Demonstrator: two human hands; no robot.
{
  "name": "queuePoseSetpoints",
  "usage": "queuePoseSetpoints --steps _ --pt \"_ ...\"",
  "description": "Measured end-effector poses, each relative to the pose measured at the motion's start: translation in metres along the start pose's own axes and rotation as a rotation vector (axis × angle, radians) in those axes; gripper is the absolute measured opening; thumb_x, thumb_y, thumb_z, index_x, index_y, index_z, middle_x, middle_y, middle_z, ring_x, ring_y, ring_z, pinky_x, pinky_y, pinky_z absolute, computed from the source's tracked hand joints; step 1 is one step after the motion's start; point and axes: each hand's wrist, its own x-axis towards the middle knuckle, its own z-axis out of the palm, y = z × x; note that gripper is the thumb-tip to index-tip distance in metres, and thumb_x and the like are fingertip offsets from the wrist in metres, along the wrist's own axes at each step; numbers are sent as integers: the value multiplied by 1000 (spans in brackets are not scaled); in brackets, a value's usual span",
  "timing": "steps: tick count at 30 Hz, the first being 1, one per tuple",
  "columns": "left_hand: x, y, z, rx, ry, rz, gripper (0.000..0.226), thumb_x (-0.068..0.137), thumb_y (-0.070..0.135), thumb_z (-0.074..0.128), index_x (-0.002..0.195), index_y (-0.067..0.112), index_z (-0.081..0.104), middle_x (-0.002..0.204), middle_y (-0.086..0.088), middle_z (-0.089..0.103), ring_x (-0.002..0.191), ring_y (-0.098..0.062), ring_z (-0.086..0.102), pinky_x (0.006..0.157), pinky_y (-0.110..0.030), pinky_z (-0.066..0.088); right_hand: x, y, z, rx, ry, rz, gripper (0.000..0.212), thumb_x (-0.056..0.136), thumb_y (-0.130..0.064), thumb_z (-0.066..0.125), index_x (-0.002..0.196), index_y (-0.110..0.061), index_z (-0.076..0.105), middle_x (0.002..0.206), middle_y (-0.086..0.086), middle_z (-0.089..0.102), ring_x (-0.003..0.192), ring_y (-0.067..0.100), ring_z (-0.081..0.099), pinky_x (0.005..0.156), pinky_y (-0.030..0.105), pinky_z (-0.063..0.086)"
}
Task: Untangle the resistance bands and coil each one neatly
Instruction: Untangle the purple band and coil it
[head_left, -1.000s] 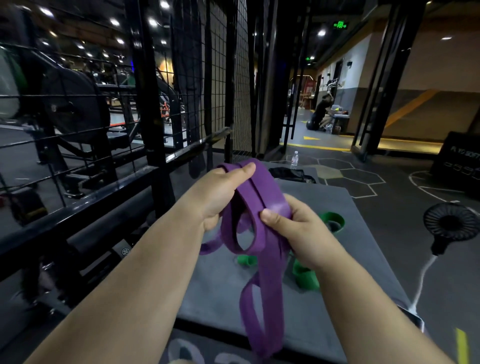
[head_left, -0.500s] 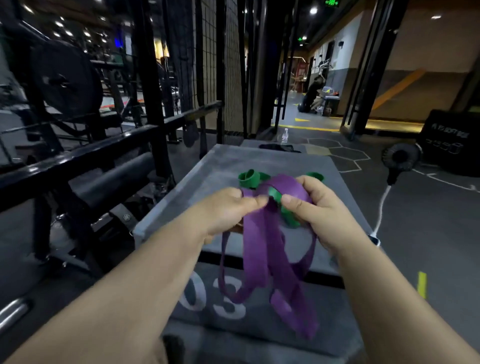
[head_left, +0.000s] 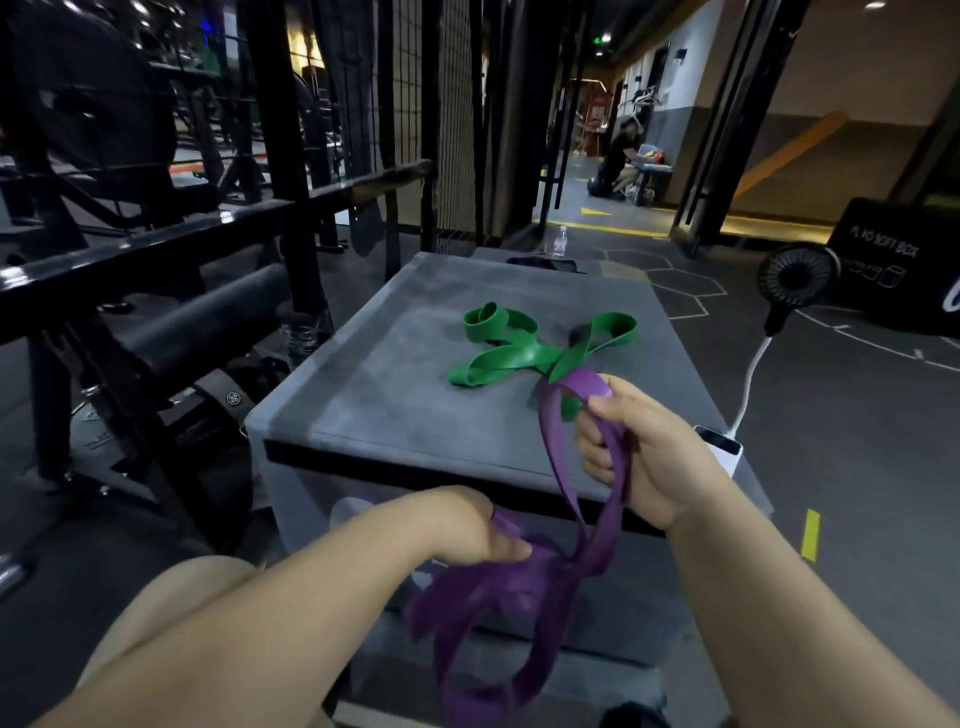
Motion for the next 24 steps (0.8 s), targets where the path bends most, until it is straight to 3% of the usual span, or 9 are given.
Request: queuePoseSetpoints --steps 4,8,10,13,16,18,20,24 --pt "21 5 -2 165 81 -8 75 83 76 39 107 8 62 113 -9 65 102 -27 60 83 -31 46 7 6 -5 47 -18 33 17 70 -13 68 78 -12 53 58 5 37 44 12 31 38 20 28" --pt "46 12 -4 -125 252 57 57 86 64 50 123 21 50 115 -4 63 99 -23 60 75 -29 44 15 21 -7 4 6 111 12 86 3 59 77 -4 56 49 -1 55 39 5 49 40 14 40" --pt "60 14 -1 -300 259 121 41 94 51 48 123 24 54 117 -3 64 101 -22 60 74 -25 40 19 29 -6 27 29 139 11 88 4 52 80 -3 54 48 -1 57 38 5 51 41 14 41" --pt "80 4 7 -593 210 152 32 91 48 56 116 29 61 114 3 67 104 -17 62 87 -26 47 28 36 -8 127 88 144 5 83 -1 54 83 -6 53 45 0 55 35 6 50 37 15 40" --pt "97 -10 15 -777 175 164 22 85 41 66 103 30 61 104 8 69 101 -14 62 97 -34 48 38 41 -16 216 124 132 15 72 -10 59 85 -9 53 49 -1 54 36 8 49 37 17 41" --pt "105 -15 19 -797 101 150 13 92 29 61 105 27 58 106 9 65 100 -12 58 89 -28 45 46 46 -25 272 111 121 31 65 -16 75 91 -13 58 56 -1 54 42 8 49 41 18 43" --pt "111 -17 24 -788 20 135 12 97 27 54 107 28 58 106 7 64 101 -12 57 81 -26 43 54 50 -33 356 75 110 55 44 -18 92 93 -20 67 67 0 57 51 9 50 47 20 45" --pt "118 -13 33 -759 -110 102 21 99 38 47 115 29 56 110 3 64 99 -11 56 91 -32 47 65 54 -43 584 -20 101 60 47 -8 91 98 -19 61 78 -3 63 59 8 49 55 19 44"
